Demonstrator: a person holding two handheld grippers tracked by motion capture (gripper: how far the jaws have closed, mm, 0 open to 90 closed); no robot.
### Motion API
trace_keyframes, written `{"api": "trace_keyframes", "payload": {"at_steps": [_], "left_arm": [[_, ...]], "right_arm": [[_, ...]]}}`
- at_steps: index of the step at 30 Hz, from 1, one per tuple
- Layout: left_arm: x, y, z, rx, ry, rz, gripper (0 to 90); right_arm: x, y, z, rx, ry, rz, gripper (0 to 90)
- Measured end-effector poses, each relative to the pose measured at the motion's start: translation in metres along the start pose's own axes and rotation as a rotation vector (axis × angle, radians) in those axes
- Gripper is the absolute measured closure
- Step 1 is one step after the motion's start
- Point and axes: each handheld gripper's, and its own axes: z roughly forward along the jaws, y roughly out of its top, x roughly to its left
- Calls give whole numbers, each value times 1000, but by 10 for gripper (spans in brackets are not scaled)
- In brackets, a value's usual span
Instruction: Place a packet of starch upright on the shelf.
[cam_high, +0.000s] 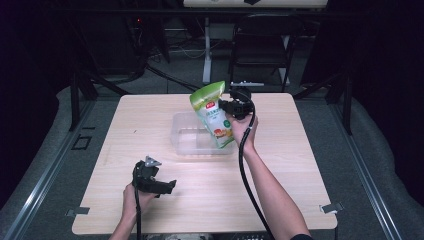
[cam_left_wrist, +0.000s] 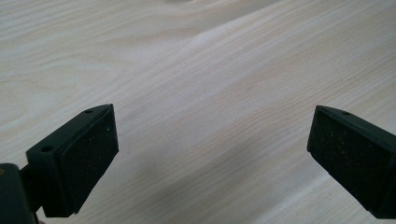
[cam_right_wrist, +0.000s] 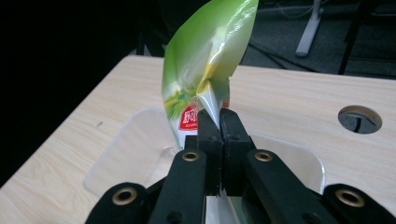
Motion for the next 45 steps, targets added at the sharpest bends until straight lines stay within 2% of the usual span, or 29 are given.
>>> {"api": "trace_keyframes", "payload": {"at_steps": [7,12,16,18,19,25,29,33,35,36,39,43,45], "left_arm": [[1,0,0,6,-6,0,20],[0,0,1,7,-6,1,20],[-1,0,2,5,-7,4,21],[-1,1,1,8,-10,4,21],[-1,1,2,8,-10,8,21],[-2,1,4,7,-20,3,21],[-2,1,4,6,-22,7,22],[-2,0,3,11,-22,11,22],[-1,0,2,10,-22,10,23],[-1,0,2,9,-23,8,24],[0,-1,3,8,-24,0,23],[0,0,2,9,-29,7,24],[-1,0,2,9,-27,2,25]], "right_arm": [[-8,1,14,82,-5,-33,855],[-16,5,15,128,0,-42,830],[-22,15,17,180,26,-80,769],[-24,19,18,186,37,-92,742],[-26,22,19,204,56,-98,716],[-36,40,27,264,115,-109,592],[-35,44,39,322,106,-118,528],[-32,41,50,376,103,-123,569],[-32,39,53,382,96,-109,686],[-33,39,52,381,121,-87,731],[-33,37,49,374,130,-64,821],[-30,33,42,357,156,-38,862],[-27,29,35,319,171,-43,870]]}}
